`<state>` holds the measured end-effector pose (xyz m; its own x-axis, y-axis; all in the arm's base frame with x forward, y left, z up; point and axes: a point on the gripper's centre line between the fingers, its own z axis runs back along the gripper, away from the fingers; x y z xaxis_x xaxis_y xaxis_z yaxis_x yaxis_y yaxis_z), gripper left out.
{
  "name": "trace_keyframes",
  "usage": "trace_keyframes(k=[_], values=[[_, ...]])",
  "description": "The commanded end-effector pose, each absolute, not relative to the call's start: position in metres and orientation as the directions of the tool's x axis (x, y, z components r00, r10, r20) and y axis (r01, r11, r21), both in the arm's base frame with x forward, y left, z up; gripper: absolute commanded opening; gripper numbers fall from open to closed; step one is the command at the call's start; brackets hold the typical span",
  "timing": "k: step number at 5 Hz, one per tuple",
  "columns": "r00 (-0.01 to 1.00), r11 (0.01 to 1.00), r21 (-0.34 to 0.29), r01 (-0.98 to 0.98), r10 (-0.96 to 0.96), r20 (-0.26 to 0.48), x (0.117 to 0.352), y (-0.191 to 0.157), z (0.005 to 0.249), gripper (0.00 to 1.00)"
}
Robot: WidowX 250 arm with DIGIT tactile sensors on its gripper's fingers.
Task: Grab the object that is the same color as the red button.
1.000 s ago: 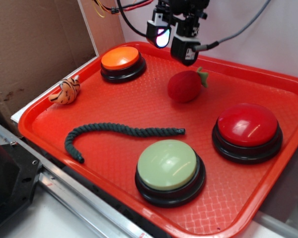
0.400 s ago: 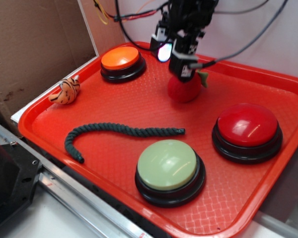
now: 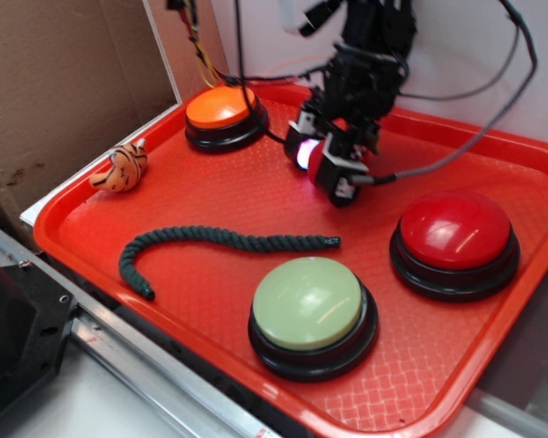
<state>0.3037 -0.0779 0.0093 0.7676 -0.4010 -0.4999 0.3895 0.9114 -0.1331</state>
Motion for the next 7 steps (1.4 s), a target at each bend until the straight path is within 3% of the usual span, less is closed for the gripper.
trace_keyframes(k=[1, 3, 4, 5, 6, 7], values=[[0.807, 0.882, -0.129, 0.454, -0.468, -0.359, 0.331, -0.097, 0.030, 0.00], [0.814, 0.887, -0.094, 0.452, -0.454, -0.363, 0.325, -0.097, 0.043, 0.00], [0.900, 0.952, -0.047, 0.302, -0.301, -0.316, 0.302, -0.086, 0.093, 0.00], [0.945, 0.975, 0.051, 0.216, -0.196, -0.261, 0.283, -0.076, 0.141, 0.00], [0.968, 0.983, 0.079, 0.168, -0.149, -0.202, 0.259, -0.067, 0.190, 0.00], [0.976, 0.987, 0.106, 0.118, -0.096, -0.195, 0.241, -0.062, 0.239, 0.00]])
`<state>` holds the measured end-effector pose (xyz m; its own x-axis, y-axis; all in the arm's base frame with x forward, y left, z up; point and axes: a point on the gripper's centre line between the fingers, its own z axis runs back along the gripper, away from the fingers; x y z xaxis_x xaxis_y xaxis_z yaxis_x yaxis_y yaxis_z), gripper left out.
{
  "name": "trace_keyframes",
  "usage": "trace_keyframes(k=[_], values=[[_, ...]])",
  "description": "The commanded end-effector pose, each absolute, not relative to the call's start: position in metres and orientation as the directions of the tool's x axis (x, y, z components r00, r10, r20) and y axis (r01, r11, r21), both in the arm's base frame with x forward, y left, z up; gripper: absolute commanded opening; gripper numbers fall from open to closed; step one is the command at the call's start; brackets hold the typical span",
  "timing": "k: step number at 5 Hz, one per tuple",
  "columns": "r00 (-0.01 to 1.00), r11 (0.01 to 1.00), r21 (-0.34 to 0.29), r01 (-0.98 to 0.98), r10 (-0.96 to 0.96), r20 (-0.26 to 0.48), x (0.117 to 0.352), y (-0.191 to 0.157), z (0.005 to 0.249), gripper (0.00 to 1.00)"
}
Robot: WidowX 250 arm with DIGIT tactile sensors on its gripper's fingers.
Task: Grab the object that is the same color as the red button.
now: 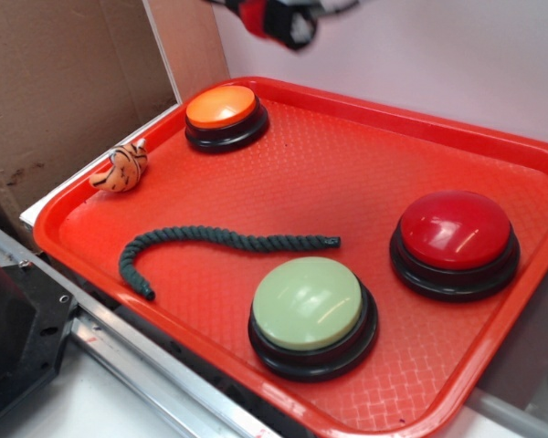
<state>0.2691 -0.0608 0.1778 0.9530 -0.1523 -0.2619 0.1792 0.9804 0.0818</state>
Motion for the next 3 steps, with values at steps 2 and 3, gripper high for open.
trace_keyframes(k=[2, 3], values=[[0.983, 0.987, 0.098, 0.125, -0.110, -0.150, 0.204, -0.060, 0.283, 0.00], [0.983, 0.987, 0.098, 0.127, -0.112, -0.146, 0.207, -0.059, 0.278, 0.00]])
